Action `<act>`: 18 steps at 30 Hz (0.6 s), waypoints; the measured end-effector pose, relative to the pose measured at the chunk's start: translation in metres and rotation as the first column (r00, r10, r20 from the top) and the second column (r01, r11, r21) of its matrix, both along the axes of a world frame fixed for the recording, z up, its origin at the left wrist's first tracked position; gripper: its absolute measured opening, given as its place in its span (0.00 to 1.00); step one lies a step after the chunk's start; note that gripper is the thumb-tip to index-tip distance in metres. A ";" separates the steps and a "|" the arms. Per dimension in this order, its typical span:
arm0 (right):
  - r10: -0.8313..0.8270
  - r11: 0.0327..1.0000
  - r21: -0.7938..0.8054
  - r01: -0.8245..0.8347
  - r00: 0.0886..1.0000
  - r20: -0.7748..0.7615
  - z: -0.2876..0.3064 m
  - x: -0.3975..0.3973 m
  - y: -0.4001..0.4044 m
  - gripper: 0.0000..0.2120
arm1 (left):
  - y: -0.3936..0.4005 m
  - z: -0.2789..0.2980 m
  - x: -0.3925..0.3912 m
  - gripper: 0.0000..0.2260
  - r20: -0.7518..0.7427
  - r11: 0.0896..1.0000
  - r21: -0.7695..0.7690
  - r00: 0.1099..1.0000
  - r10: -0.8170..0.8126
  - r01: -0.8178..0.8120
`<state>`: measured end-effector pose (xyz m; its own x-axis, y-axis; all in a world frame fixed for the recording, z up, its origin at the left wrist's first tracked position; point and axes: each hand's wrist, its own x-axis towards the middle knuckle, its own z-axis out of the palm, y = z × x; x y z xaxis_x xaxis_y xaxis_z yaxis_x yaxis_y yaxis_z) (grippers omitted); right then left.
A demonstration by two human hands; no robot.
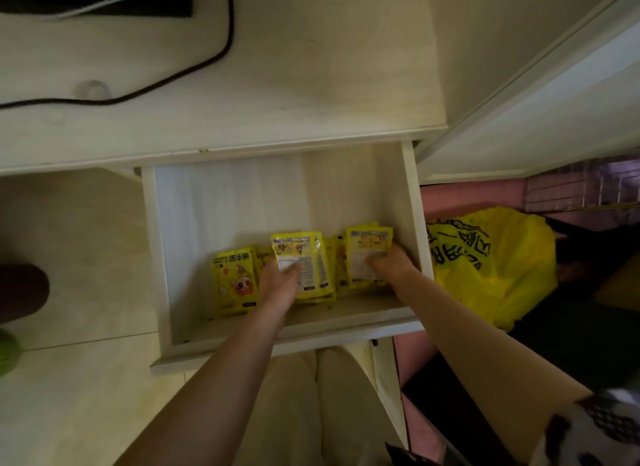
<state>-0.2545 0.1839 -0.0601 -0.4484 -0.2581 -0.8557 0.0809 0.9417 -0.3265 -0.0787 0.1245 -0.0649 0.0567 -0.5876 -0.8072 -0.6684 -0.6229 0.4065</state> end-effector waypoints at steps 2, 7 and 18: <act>0.054 0.997 0.048 -0.052 0.998 -0.038 0.004 0.000 0.001 0.17 | -0.002 0.001 0.001 0.19 0.044 0.997 -0.009 0.996 -0.076 0.077; 0.283 0.948 0.173 -0.268 0.957 -0.070 0.019 0.003 0.004 0.21 | -0.005 0.008 0.009 0.12 0.054 0.982 -0.031 0.982 -0.183 0.185; 0.447 0.894 0.045 -0.446 0.882 -0.152 0.077 0.018 0.019 0.22 | 0.001 0.068 0.045 0.13 0.103 0.962 -0.120 0.967 -0.233 0.245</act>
<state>-0.2366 0.2033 0.0171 -0.4135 -0.4552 -0.7885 -0.3991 0.8691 -0.2924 -0.0340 0.1256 0.0027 -0.0317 -0.6924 -0.7208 -0.8277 -0.3861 0.4073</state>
